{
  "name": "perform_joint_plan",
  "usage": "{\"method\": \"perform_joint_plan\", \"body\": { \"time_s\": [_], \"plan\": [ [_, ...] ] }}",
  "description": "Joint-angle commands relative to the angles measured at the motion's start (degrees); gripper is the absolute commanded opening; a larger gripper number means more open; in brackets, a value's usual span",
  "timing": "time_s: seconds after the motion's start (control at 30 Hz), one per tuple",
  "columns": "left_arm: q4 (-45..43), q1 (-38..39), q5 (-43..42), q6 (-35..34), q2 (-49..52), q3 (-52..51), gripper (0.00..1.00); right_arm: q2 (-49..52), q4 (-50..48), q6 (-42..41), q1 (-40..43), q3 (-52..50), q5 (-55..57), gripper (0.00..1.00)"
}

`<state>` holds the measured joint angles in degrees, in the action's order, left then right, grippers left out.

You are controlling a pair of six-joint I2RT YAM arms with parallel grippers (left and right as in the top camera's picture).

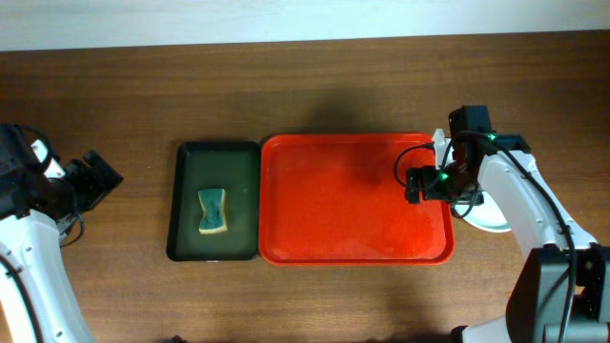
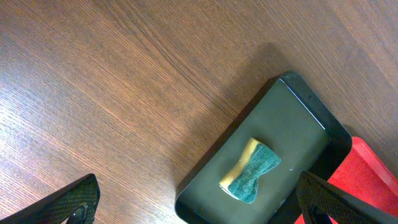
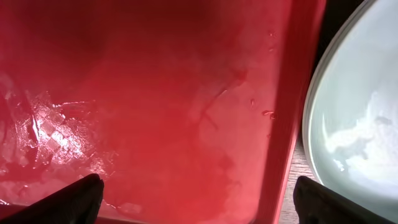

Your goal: Clean dirty plates on tray and stack at the side

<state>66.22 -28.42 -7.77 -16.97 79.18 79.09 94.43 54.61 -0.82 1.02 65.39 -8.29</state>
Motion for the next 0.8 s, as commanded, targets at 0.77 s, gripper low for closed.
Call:
{"method": "perform_joint_plan", "body": {
  "time_s": [0.77],
  "plan": [
    [-0.11, -0.24, -0.39, -0.37, -0.39, 0.87, 0.99, -6.69, -0.07, 0.59, -0.26, -0.35, -0.11, 0.98]
  ]
}}
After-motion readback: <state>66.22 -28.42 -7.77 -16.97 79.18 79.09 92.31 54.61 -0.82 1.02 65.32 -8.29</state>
